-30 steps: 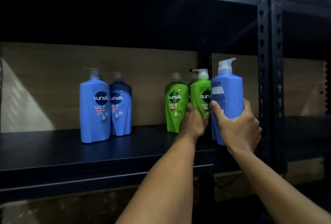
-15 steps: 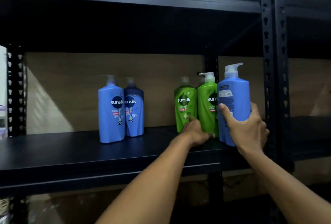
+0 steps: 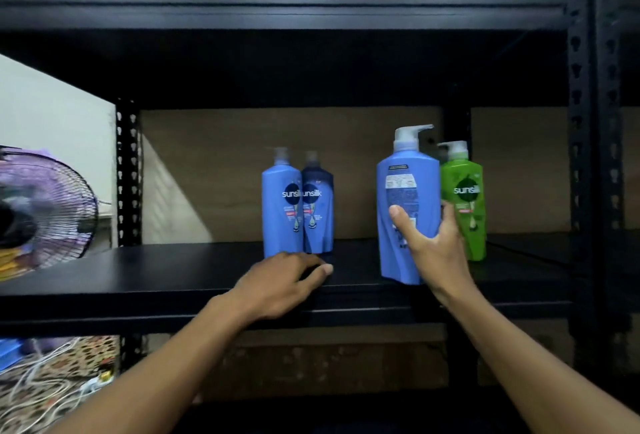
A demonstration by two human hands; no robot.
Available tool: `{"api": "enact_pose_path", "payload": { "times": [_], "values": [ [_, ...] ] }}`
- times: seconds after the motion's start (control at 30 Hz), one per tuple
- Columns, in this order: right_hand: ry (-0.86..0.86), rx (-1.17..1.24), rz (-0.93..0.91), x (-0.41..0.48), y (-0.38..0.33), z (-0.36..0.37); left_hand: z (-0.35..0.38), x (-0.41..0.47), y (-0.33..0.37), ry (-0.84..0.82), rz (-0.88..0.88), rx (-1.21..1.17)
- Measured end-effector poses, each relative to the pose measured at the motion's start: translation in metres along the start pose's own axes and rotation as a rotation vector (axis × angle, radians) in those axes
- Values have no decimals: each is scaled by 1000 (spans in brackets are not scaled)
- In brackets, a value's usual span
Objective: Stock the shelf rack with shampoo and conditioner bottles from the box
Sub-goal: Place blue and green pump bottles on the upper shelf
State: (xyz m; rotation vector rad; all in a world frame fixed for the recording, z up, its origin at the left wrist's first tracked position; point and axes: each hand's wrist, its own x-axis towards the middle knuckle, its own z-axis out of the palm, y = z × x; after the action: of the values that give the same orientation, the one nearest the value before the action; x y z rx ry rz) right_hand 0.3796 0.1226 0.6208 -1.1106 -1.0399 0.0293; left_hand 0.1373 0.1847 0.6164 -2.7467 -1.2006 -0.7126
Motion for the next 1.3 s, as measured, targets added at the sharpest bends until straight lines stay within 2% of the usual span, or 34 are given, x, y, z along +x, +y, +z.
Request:
{"api": "enact_pose_path", "payload": {
  "times": [0.13, 0.27, 0.4, 0.57, 0.83, 1.3],
  "values": [
    [-150, -40, -4, -3, -5, 42, -13, -26, -41, 49, -83, 102],
    [-235, -180, 37, 11, -4, 81, -26, -25, -74, -104, -212, 68],
    [-263, -206, 81, 22, 2, 107, -28, -15, -81, -205, -255, 20],
    [-288, -128, 126, 29, 9, 122, -23, -15, -72, -195, -276, 108],
    [-359, 28, 259, 35, 17, 136, -27, -21, -62, -189, -289, 115],
    [-368, 10, 277, 33, 16, 136, -29, -26, -56, -167, -310, 118]
  ]
}}
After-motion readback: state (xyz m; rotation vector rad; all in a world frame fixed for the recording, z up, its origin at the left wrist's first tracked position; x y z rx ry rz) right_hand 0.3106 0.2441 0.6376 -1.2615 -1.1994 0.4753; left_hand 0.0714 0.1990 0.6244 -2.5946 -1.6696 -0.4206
